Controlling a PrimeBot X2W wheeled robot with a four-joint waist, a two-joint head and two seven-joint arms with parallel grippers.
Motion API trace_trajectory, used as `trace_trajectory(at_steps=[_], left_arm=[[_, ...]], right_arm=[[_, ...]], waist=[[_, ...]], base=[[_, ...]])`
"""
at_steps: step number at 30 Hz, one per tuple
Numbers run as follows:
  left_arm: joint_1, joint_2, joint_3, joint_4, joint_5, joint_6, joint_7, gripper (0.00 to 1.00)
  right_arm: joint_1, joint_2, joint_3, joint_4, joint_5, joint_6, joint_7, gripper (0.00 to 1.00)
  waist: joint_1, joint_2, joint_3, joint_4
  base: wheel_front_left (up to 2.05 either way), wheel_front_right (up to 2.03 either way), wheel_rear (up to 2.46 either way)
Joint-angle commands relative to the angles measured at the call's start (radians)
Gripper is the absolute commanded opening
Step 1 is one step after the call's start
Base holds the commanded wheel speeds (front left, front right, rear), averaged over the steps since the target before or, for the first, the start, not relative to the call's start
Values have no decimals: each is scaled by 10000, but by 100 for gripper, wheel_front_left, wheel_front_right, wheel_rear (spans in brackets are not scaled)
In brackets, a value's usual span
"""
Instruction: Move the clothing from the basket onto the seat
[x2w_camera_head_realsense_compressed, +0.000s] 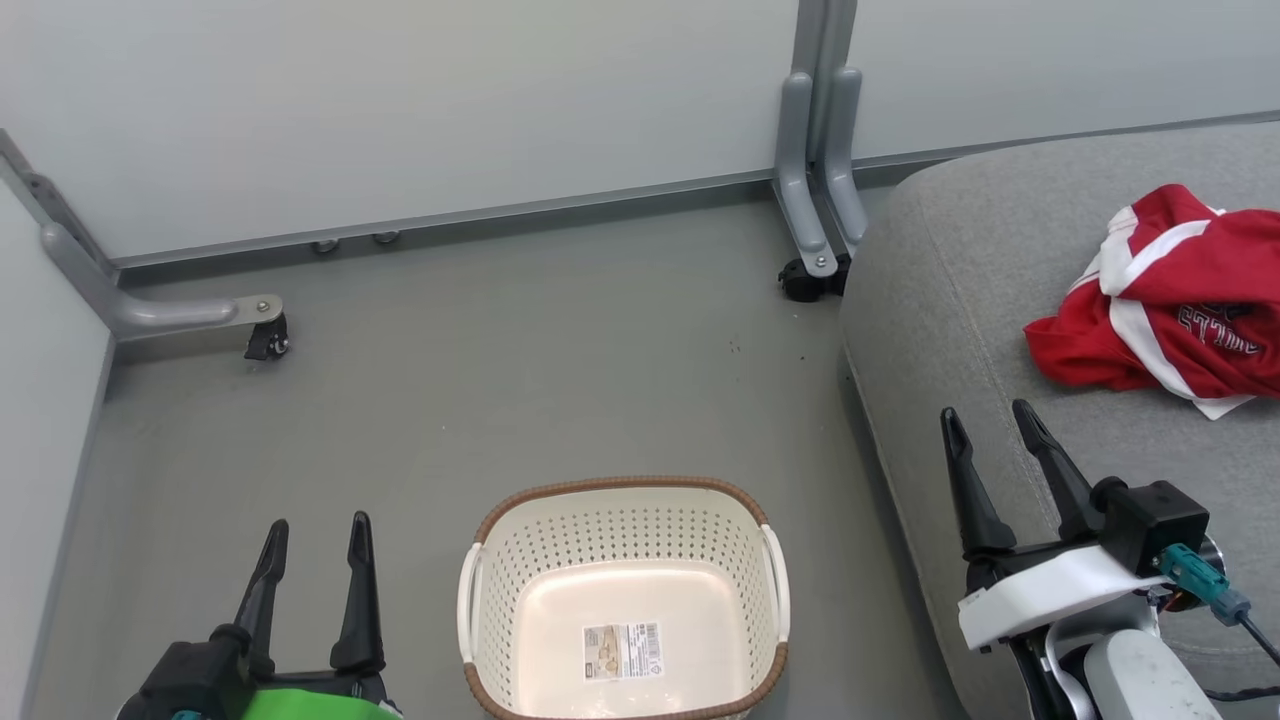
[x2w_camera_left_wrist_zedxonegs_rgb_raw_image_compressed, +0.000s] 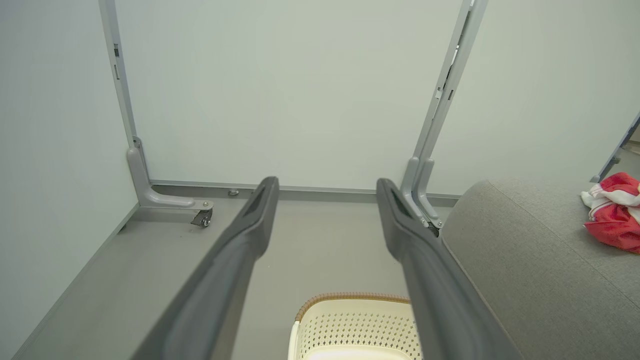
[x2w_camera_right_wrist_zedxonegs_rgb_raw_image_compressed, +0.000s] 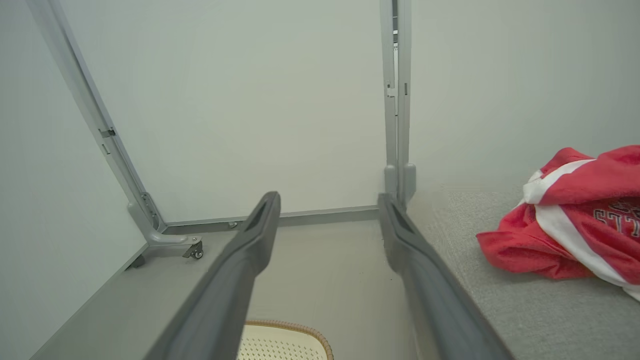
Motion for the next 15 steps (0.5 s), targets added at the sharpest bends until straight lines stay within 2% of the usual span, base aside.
trace_trajectory(at_steps=[1, 15], left_arm=[[129, 7, 68, 50, 34, -26, 0, 100], [158, 4, 56, 299, 143, -26, 0, 100]], right_arm=[[168, -7, 6, 50, -65, -11, -1, 100], [63, -55, 108, 82, 99, -11, -1, 100]], waist=[[1, 0, -125, 172], [1, 0, -208, 114]], base=[[0, 0, 0], [0, 0, 0]])
